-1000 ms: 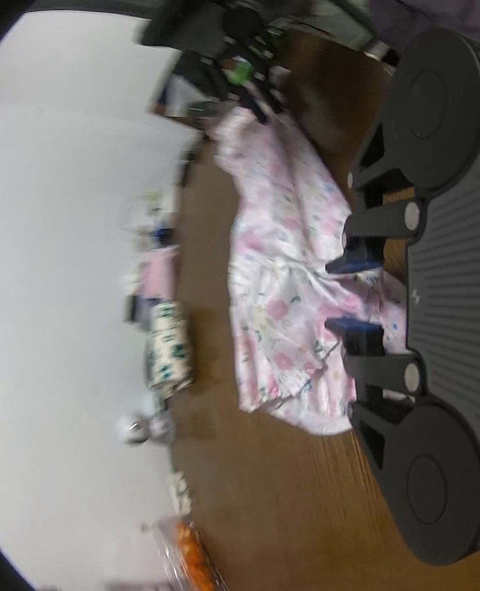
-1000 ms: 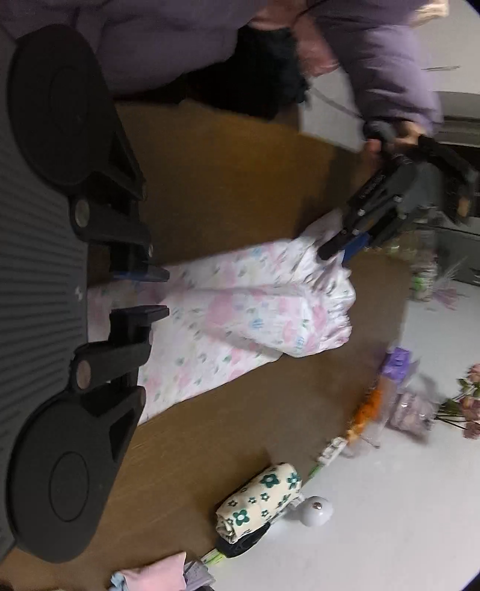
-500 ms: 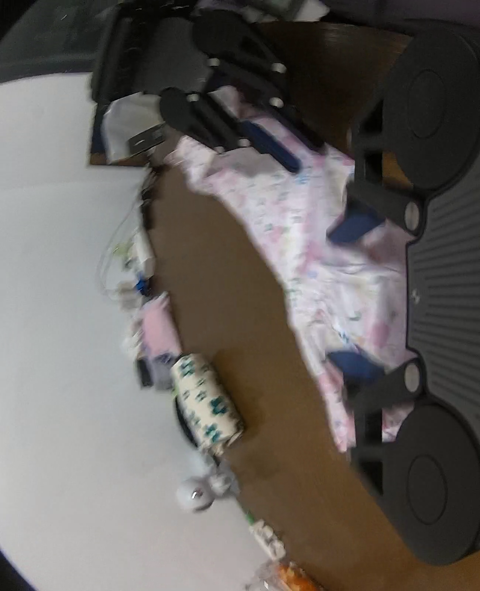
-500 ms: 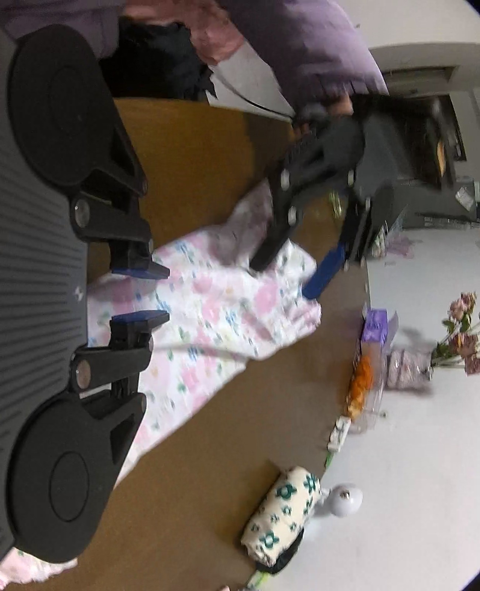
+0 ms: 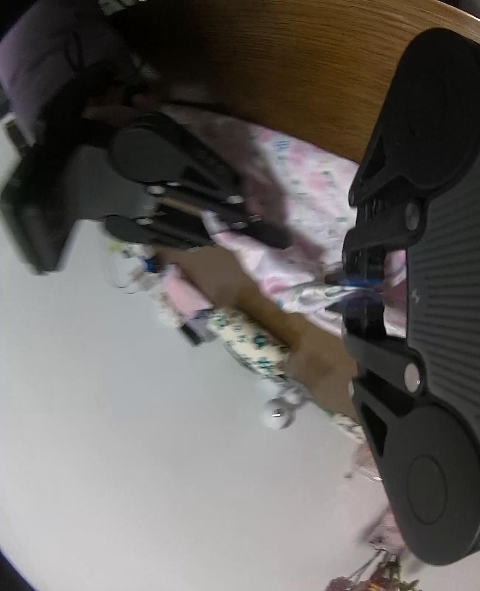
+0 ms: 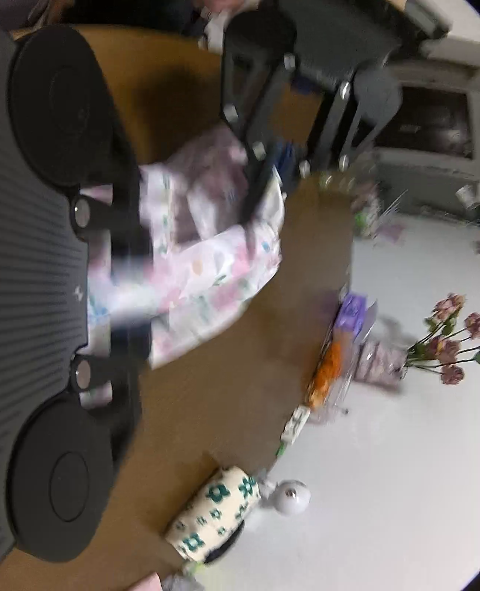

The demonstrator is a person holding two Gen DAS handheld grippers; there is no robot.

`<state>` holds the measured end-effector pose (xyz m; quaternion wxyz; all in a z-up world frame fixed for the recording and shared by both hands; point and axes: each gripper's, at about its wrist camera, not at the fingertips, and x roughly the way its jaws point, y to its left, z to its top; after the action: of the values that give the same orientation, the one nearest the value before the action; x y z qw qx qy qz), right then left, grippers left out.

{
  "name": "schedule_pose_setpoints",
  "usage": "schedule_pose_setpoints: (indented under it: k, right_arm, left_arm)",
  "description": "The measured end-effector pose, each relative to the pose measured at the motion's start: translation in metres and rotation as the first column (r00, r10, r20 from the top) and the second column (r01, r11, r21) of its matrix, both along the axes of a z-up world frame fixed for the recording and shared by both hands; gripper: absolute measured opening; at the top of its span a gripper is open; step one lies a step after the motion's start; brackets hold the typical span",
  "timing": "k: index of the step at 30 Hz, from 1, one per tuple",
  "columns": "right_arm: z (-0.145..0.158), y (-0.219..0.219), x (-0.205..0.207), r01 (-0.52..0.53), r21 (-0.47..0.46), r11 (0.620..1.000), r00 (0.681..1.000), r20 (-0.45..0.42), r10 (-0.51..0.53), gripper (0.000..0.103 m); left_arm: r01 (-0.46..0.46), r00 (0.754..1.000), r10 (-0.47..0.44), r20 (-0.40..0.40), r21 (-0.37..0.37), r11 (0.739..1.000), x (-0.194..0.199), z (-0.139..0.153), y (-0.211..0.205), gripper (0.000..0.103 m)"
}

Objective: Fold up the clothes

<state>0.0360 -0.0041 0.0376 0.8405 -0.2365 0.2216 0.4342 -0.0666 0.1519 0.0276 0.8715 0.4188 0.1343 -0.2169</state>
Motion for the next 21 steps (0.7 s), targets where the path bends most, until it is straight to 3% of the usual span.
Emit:
schedule_pose_setpoints:
  k: [2,3,5,8,9,11,12,13,16,20,21]
  right_arm:
    - [-0.001,0.003,-0.009,-0.002,-0.001,1.000,0.999,0.048,0.002,0.003]
    - [0.000,0.003,-0.012,-0.004,-0.007,1.000,0.998,0.059,0.005,0.003]
    - [0.001,0.003,-0.015,-0.001,-0.017,1.000,0.997,0.077,0.003,0.003]
    - [0.003,0.001,-0.018,-0.006,-0.023,1.000,0.996,0.092,0.008,0.003]
    - [0.004,0.001,-0.020,-0.015,-0.022,1.000,0.996,0.093,0.017,0.003]
    - [0.005,-0.003,-0.025,-0.049,-0.026,0.998,0.993,0.102,0.051,0.003]
    - [0.005,-0.004,-0.028,-0.062,-0.040,0.997,0.992,0.110,0.066,0.003]
    - [0.003,-0.004,-0.029,-0.062,-0.056,0.996,0.990,0.121,0.069,0.003]
    - [-0.001,-0.005,-0.031,-0.055,-0.077,0.995,0.989,0.136,0.065,0.003]
    - [-0.006,-0.004,-0.029,-0.043,-0.066,0.997,0.992,0.117,0.050,0.003]
    - [-0.008,-0.002,-0.029,-0.046,-0.072,0.996,0.993,0.109,0.053,0.003]
  left_arm:
    - [-0.013,0.999,0.013,-0.034,-0.026,1.000,0.003,0.004,0.000,0.045]
    - [-0.009,0.999,0.007,-0.046,-0.044,0.999,0.004,0.006,-0.001,0.065]
    - [0.030,0.999,-0.032,-0.038,-0.037,0.999,0.006,0.008,-0.007,0.081]
    - [0.042,0.999,-0.042,-0.005,0.100,0.994,0.019,-0.002,-0.021,0.080]
    - [0.041,0.999,-0.040,-0.006,0.140,0.989,0.024,-0.005,-0.022,0.077]
    - [0.074,0.996,-0.063,-0.069,0.158,0.985,0.035,0.000,-0.019,0.053]
    - [0.092,0.992,-0.076,-0.101,0.158,0.983,0.039,0.004,-0.017,0.020]
    - [0.091,0.993,-0.077,-0.091,0.165,0.982,0.039,0.008,-0.016,0.005]
    - [0.075,0.994,-0.090,0.057,0.228,0.971,0.029,0.009,-0.017,0.006]
    - [0.049,0.990,-0.095,0.108,0.366,0.929,0.014,-0.019,-0.022,0.005]
    - [0.058,0.993,-0.095,0.076,0.391,0.918,0.011,-0.029,-0.020,0.006]
